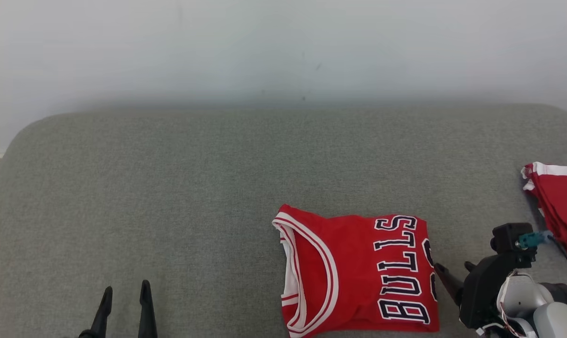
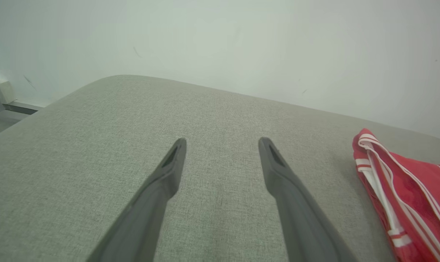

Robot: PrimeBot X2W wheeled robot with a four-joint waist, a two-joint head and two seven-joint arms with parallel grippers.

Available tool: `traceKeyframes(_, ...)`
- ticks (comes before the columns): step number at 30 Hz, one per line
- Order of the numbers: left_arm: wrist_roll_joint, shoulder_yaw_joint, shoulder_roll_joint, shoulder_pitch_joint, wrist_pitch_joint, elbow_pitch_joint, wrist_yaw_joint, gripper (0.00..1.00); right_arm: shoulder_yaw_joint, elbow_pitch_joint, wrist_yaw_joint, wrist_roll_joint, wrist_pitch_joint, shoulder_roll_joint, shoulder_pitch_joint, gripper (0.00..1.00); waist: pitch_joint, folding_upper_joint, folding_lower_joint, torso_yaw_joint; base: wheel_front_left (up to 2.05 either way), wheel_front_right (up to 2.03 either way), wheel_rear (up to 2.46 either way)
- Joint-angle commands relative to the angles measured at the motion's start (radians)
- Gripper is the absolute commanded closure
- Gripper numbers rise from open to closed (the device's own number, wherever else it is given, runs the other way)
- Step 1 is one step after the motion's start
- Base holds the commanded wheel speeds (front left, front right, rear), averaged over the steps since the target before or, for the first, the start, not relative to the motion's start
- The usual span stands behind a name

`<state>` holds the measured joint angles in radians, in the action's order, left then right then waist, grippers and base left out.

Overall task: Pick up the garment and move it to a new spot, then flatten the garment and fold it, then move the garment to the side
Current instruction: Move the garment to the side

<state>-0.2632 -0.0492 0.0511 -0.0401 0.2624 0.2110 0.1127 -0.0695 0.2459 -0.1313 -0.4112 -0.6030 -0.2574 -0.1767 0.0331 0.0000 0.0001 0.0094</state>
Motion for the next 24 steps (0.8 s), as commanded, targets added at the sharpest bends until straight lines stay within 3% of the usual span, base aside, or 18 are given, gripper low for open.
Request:
traceKeyframes(1, -0.007, 0.005, -0.002, 0.010, 0.003, -0.006, -0.006, 0.00, 0.015, -0.004, 0.002, 0.014, -0.019, 0.008, -0.016, 0.00, 0.030, 0.0000, -0.0001, 0.031, 0.00, 0.00, 0.00)
traceKeyframes(18, -0.024, 0.072, -0.001, 0.047, 0.003, -0.035, -0.029, 0.00, 0.144, 0.054, 0.001, 0.112, -0.306, 0.107, -0.051, 0.00, 0.112, 0.0000, -0.0001, 0.119, 0.00, 0.00, 0.00)
traceKeyframes(19, -0.026, 0.074, -0.001, 0.049, 0.003, -0.036, -0.030, 0.00, 0.141, 0.057, 0.001, 0.119, -0.312, 0.104, -0.058, 0.16, 0.115, 0.0000, -0.0001, 0.119, 0.00, 0.00, 0.00)
traceKeyframes(20, -0.026, 0.077, -0.001, 0.050, 0.003, -0.037, -0.030, 0.00, 0.135, 0.059, 0.001, 0.125, -0.319, 0.098, -0.065, 0.59, 0.117, 0.0000, -0.0001, 0.120, 0.00, 0.00, 0.00)
traceKeyframes(21, -0.026, 0.079, -0.001, 0.052, 0.003, -0.038, -0.031, 0.00, 0.130, 0.058, 0.001, 0.130, -0.322, 0.092, -0.074, 0.90, 0.119, 0.0000, -0.0001, 0.119, 0.00, 0.00, 0.00)
traceKeyframes(22, -0.027, 0.081, -0.001, 0.055, 0.003, -0.040, -0.031, 0.00, 0.122, 0.055, 0.001, 0.136, -0.324, 0.082, -0.086, 1.00, 0.123, 0.0000, -0.0001, 0.118, 0.00, 0.00, 0.00)
traceKeyframes(24, -0.029, 0.084, -0.001, 0.063, 0.003, -0.046, -0.032, 0.00, 0.105, 0.047, 0.001, 0.147, -0.329, 0.057, -0.115, 1.00, 0.129, 0.0000, -0.0001, 0.113, 0.00, 0.00, 0.00)
